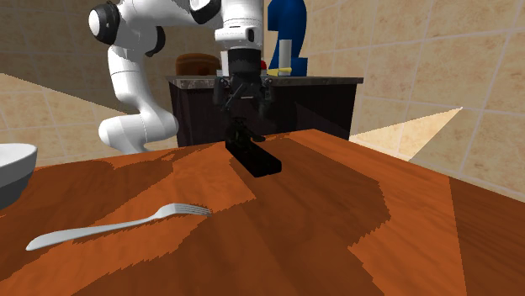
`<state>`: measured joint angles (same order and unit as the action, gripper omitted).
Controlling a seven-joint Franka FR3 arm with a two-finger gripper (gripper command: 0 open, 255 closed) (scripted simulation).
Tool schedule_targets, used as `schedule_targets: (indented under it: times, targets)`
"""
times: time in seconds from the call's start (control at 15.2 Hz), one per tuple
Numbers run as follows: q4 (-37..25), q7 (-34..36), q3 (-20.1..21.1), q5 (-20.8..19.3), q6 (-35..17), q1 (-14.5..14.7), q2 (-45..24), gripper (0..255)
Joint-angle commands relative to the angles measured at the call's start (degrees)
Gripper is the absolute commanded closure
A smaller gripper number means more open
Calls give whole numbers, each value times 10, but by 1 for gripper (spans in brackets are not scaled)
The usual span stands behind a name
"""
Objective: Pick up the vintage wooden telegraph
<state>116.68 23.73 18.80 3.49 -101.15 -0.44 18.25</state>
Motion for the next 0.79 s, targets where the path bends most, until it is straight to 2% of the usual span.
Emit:
schedule_targets:
  times: [0.0,0.33,0.46,0.53,0.73]
  targets:
    - [6,5,4,-3,-14,0,-7,0]
    - [49,6,6,-2,-57,1,-8,0]
    - [49,6,6,-2,-57,1,-8,0]
    - [49,6,6,-2,-57,1,-8,255]
    - [49,6,6,-2,-57,1,-8,255]
